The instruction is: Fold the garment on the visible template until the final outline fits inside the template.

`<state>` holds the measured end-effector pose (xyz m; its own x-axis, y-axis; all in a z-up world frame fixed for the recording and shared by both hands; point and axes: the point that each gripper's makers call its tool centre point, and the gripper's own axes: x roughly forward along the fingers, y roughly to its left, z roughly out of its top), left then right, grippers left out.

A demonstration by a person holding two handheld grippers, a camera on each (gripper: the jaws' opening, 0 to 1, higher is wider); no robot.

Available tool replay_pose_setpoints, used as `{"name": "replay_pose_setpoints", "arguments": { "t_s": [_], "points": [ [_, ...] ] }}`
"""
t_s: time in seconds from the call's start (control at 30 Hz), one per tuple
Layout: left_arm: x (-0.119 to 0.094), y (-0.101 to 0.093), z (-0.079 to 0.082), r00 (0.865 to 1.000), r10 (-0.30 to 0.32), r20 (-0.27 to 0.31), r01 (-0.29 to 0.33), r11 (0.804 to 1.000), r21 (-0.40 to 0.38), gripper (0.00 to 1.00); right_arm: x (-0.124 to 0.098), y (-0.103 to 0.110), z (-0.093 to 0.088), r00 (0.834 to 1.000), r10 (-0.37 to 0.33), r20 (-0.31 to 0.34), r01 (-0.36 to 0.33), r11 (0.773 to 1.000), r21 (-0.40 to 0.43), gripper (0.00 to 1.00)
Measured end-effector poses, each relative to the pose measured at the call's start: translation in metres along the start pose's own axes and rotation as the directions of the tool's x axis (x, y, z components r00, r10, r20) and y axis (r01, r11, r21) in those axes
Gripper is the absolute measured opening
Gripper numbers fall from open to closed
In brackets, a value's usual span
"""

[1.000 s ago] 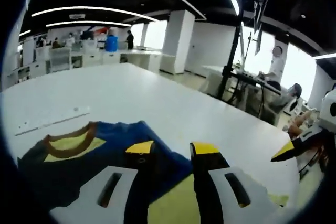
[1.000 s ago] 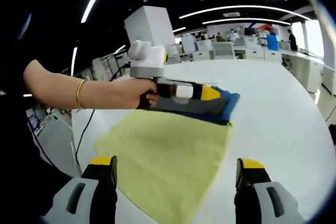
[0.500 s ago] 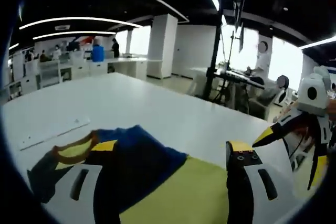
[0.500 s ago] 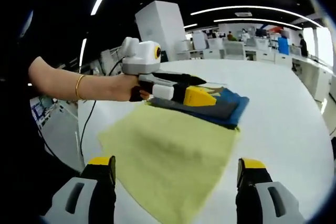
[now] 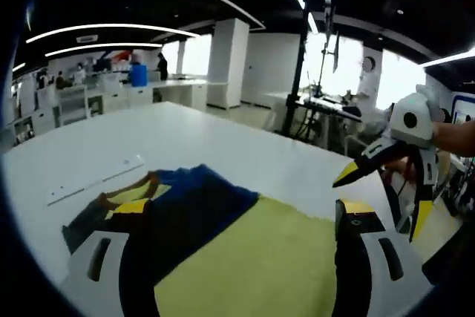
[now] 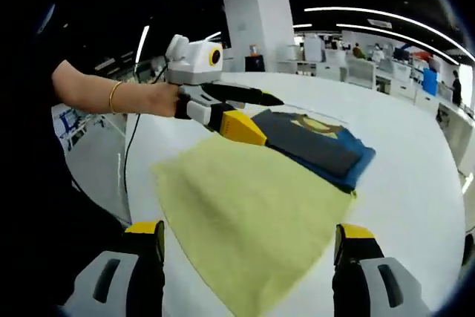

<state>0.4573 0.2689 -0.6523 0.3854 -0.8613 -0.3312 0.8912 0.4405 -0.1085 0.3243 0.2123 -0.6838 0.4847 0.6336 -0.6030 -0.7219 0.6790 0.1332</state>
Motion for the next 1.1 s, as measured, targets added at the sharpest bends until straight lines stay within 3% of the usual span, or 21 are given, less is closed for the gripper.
{"name": "replay_pose_setpoints", "arguments": {
  "t_s": [0.27, 0.6, 0.93, 1.1],
  "points": [
    [-0.039, -0.010, -0.019, 1.000, -0.016, -0.027, 0.017, 1.000, 0.026, 0.99, 0.001, 0.011, -0.012, 0.997, 0.023, -0.075, -0.029, 0.996, -0.083, 0.91],
    [-0.098, -0.018, -0.058, 0.996, -0.016, -0.082, 0.018, 1.000, 0.022, 0.92, -0.003, 0.015, -0.030, 0.989, 0.018, -0.149, -0.037, 0.991, -0.126, 0.82],
    [-0.138, -0.034, -0.102, 0.975, -0.061, -0.215, 0.072, 0.996, 0.047, 0.77, -0.002, 0.015, -0.049, 0.972, 0.010, -0.234, -0.049, 0.986, -0.161, 0.71],
    [-0.153, -0.033, -0.124, 0.967, -0.040, -0.251, 0.045, 0.999, 0.012, 0.73, 0.001, 0.010, -0.061, 0.960, -0.015, -0.278, -0.037, 0.983, -0.179, 0.68]
  ]
}}
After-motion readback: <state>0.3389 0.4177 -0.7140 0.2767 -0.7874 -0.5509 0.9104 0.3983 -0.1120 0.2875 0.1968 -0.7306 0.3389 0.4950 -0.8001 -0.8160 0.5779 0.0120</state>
